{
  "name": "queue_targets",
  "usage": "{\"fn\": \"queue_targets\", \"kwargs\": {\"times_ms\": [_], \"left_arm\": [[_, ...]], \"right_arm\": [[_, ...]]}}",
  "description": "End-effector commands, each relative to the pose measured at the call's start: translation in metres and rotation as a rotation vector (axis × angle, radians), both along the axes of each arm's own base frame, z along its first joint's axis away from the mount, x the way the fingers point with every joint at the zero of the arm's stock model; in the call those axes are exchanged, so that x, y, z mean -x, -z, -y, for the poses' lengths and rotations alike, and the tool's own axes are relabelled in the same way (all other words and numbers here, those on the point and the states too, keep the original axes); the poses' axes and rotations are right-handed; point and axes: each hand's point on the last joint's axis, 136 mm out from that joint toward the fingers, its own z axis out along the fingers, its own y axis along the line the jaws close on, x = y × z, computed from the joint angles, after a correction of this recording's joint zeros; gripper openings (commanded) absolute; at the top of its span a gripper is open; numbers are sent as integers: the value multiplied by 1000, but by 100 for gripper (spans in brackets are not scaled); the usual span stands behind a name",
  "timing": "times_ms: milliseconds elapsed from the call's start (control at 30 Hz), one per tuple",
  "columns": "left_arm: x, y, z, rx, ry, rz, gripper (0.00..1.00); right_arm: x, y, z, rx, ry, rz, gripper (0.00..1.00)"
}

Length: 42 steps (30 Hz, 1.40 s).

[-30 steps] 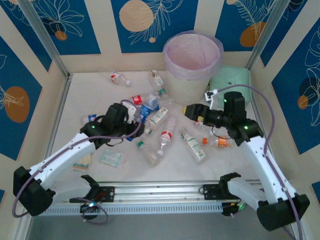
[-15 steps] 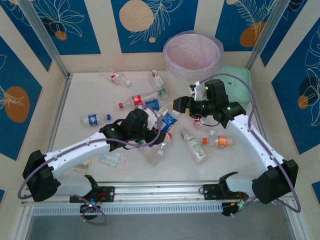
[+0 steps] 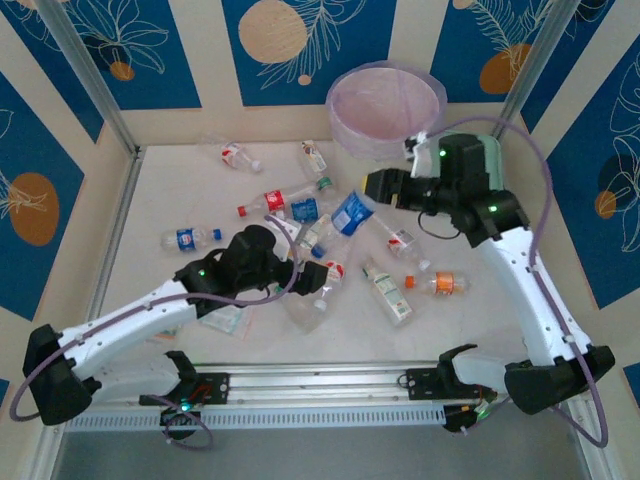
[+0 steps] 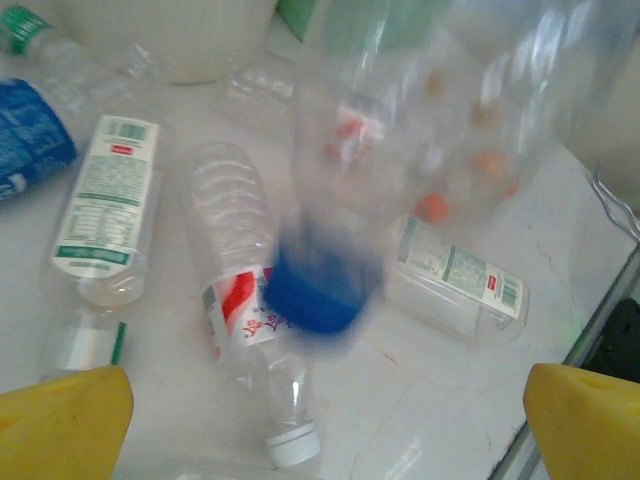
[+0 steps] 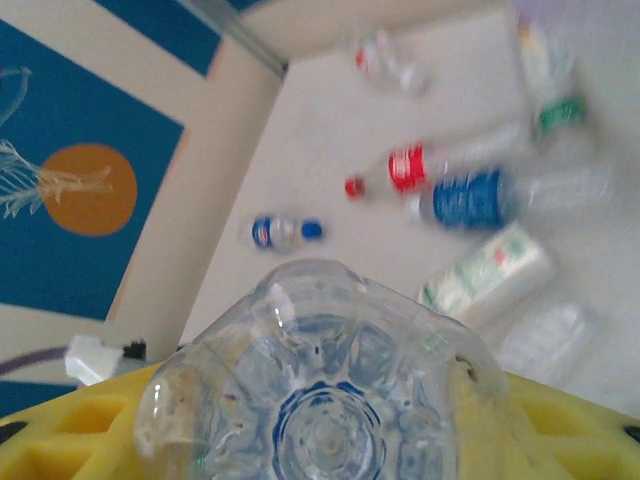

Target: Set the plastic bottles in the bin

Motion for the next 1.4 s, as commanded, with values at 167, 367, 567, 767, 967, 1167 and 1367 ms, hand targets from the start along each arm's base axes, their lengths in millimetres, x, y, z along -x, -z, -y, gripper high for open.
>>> {"fn": "queue_targets", "kwargs": {"times_ms": [167,367,567,767,967,1167,1367], "left_arm": [[-13,43,-69,-95,-378,-102,99],[-10,60,-87,-80,-497,-154,99],[-9,71,-108,-101,-606,-174,99],[-5,74,-109,-96,-597,-191,99],[-5,67,-111,-83,-594,-181,99],[-1,58,-114,-72,-542,-127,99],[3,53,-123,-44,-537,-76,100]], "right_arm": [[-28,-115,64,137,239,401,12],[-87,-156,104,253,434,543,0],[-153,-138,109,373,474,478,0],[-215,-89,91,426,383,372,0],[-259,-19,66,457,292,279,0],[-280,39,47,478,212,186,0],[-284,85,52,506,210,63,43]]}}
